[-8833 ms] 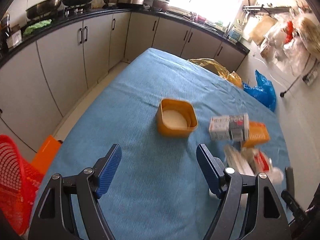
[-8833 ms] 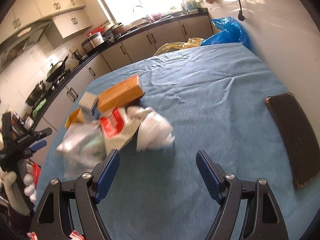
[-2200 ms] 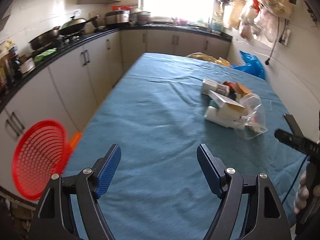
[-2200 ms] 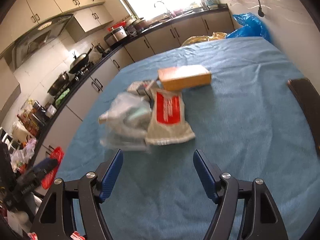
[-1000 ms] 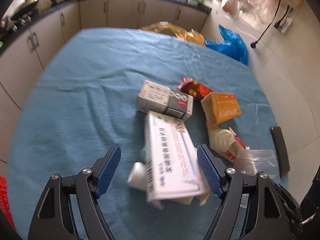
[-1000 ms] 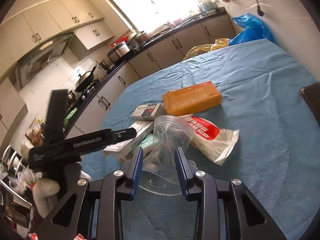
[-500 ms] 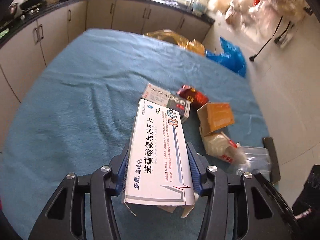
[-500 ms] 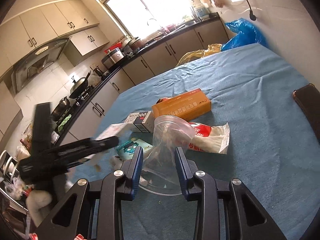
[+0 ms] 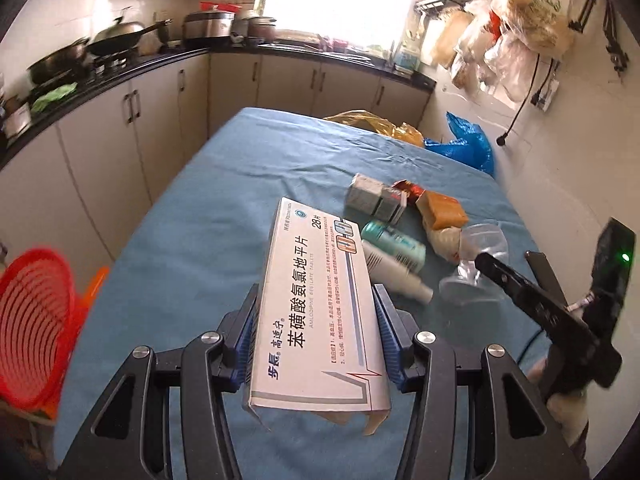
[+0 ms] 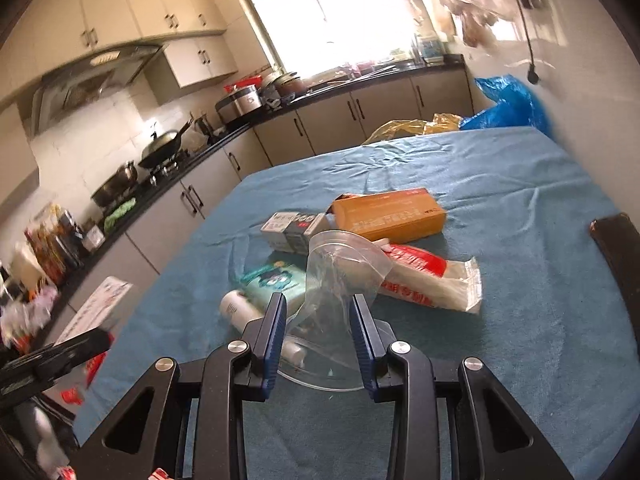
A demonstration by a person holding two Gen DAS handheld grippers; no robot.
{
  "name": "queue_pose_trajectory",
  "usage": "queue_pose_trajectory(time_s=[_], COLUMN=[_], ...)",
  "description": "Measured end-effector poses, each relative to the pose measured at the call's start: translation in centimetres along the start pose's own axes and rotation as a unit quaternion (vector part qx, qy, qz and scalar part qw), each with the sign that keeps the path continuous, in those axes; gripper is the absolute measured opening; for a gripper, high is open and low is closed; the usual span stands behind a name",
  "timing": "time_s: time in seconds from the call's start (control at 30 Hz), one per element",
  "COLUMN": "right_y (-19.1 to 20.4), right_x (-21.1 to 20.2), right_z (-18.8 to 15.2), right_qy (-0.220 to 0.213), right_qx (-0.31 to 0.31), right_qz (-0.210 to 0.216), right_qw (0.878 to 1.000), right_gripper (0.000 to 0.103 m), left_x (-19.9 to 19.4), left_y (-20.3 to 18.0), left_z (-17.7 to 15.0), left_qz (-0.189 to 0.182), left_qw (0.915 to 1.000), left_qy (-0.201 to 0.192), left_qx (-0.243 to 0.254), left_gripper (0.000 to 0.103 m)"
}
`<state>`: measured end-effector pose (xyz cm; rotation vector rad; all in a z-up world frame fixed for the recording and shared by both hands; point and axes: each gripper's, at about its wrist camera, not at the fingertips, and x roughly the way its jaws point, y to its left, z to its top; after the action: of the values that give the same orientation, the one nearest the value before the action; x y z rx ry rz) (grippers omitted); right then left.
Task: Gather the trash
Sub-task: 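Grasp the white medicine box with left tool while right tool grasps clear plastic bag, then carry both items over the red basket and open both tools to drop them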
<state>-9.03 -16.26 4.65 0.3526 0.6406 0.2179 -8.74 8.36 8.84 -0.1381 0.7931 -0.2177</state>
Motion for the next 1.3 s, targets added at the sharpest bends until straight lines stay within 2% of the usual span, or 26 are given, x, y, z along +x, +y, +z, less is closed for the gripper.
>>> queue_pose_trajectory(time_s=[0.1, 0.3, 0.5, 0.67, 0.9, 1.13, 1.2, 1.3], right_y=[1.0, 4.1, 8.3, 12.2, 18.4, 24.9, 26.8, 29.7], right_x=[-0.8, -2.8, -4.2, -4.4, -2.0, 1.9, 3.1, 5.0], right_z=[-0.7, -2.3, -3.0, -3.7, -4.9, -6.1, -6.4, -6.8], right_qy=[0.011, 0.03, 0.032, 0.04, 0.077, 0.119, 0.132, 0.148], right_qx=[-0.001, -0.023, -0.061, -0.089, -0.123, -0.141, -0.144, -0.15], right_qz=[0.014, 0.039, 0.053, 0.077, 0.119, 0.166, 0.18, 0.198], right_qw=[1.0, 0.999, 0.996, 0.992, 0.982, 0.969, 0.964, 0.957], right_gripper=[0.035, 0.035, 0.035, 0.035, 0.035, 0.035, 0.035, 0.035], left_x=[-2.3, -6.9, -9.4, -12.2, -15.0, -15.7, -15.5, -14.7], left_y=[2.0, 5.5, 9.4, 13.9, 19.3, 24.3, 25.4, 27.1], left_z=[-1.3, -4.6, -6.8, -8.1, -9.8, -9.3, -8.9, -8.0], left_qz=[0.01, 0.065, 0.091, 0.115, 0.143, 0.159, 0.158, 0.138], left_qw=[0.9996, 0.9946, 0.9898, 0.9813, 0.9715, 0.9651, 0.9641, 0.9648], left_qy=[-0.017, -0.067, -0.08, -0.099, -0.111, -0.114, -0.115, -0.113], left_qx=[-0.019, -0.044, -0.075, -0.118, -0.153, -0.174, -0.18, -0.193], left_gripper=[0.051, 0.051, 0.051, 0.051, 0.051, 0.051, 0.051, 0.051])
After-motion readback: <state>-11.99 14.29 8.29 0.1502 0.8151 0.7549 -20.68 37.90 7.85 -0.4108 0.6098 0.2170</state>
